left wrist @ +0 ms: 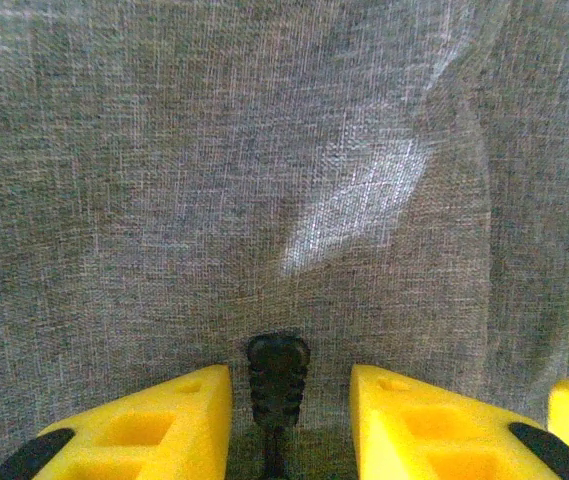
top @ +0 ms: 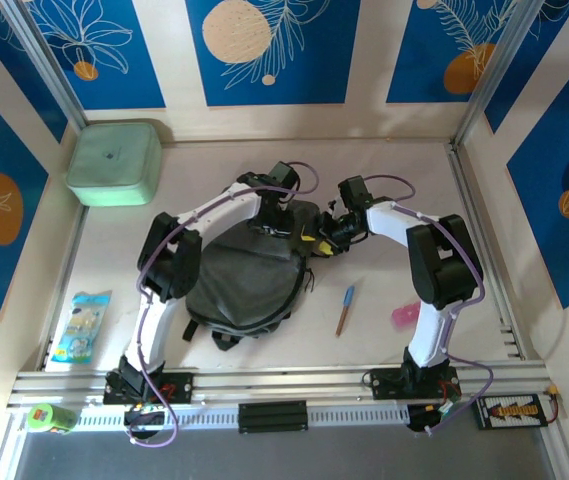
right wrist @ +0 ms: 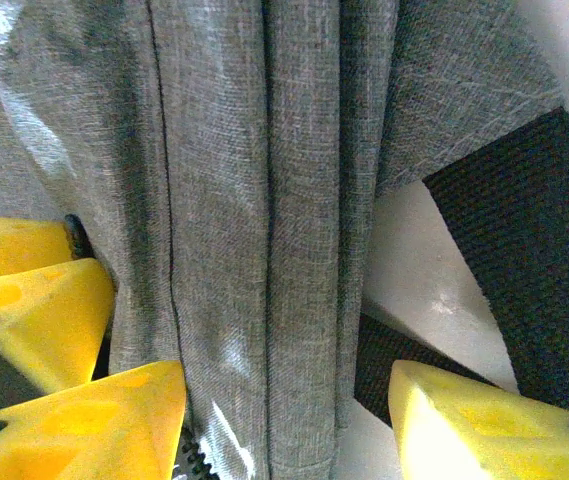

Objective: Pack the student bag
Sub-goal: Unzip the student bag at the center of the table.

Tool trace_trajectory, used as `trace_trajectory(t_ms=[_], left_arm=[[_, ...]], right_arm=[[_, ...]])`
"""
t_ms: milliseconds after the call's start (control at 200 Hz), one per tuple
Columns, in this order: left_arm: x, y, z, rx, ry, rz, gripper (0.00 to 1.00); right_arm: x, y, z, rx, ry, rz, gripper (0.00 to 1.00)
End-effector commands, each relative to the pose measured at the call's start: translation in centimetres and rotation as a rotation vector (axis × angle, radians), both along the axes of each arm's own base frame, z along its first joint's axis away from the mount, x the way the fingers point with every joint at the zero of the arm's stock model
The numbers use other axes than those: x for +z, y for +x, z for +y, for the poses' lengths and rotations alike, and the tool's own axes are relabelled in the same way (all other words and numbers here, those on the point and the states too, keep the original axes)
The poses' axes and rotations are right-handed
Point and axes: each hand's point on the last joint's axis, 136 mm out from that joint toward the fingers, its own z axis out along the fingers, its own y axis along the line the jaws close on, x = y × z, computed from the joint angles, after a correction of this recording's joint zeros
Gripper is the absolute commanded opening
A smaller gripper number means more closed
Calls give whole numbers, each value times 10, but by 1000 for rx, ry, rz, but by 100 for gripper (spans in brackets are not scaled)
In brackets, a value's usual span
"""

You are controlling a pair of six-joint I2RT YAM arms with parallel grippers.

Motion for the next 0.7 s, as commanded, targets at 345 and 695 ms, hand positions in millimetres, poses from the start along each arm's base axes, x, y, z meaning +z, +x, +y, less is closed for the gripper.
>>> trace_trajectory(t_ms=[345,695], left_arm=[[-15,-11,-5,-37,44,82,10],[44,-2,-1,11,-15,-64,0]], right_arm=[[-15,-5,10,43,-17,49,54],[-30,-6,0,39,-174,31,31]])
